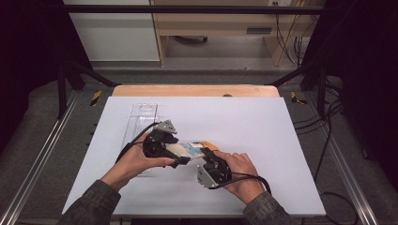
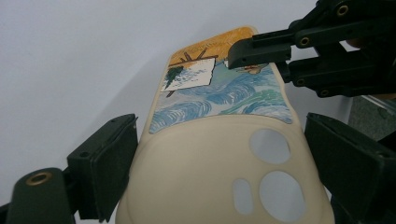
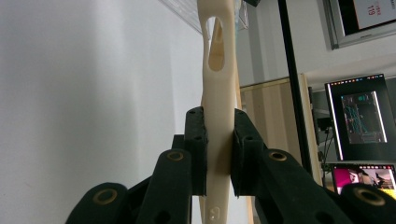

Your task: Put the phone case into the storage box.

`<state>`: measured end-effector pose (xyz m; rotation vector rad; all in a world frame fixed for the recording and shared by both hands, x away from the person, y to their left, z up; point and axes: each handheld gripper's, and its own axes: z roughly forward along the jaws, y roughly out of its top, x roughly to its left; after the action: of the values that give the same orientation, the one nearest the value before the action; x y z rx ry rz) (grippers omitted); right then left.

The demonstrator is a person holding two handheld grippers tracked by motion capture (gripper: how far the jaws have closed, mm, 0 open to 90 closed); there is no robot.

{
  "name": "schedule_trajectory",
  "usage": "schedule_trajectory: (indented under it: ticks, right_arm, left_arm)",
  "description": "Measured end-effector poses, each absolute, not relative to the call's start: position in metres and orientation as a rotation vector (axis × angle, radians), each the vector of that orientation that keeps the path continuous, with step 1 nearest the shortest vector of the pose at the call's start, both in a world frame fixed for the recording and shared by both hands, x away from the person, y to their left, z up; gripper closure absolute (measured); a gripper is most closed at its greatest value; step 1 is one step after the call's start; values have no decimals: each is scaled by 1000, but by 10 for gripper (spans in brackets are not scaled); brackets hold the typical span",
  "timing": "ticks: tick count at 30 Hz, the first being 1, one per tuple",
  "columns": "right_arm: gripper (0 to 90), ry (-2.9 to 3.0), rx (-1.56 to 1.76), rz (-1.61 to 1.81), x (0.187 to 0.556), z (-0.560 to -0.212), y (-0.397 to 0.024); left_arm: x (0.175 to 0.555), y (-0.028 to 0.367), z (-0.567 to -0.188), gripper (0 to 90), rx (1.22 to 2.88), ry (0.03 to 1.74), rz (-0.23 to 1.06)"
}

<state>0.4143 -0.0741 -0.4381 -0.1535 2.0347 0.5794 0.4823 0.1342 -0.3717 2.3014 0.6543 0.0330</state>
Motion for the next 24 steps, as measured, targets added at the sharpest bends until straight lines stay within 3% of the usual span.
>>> schedule_trajectory:
  ticks: [3,8,19,24]
  right_arm:
    - [797,2042,-162,580,415,-437,-75]
    - [797,2060,-144,577,416,-441,-78]
    - [796,2106,50,592,435,-440,-105]
    - [796,2111,170,643,443,-437,-117]
  left_arm:
    - [482,136,-370,142,2235,654,47]
    - [485,144,-365,70,2104,684,106]
    - [482,172,-356,43,1993,686,325]
    - [481,181,-357,33,1949,707,366]
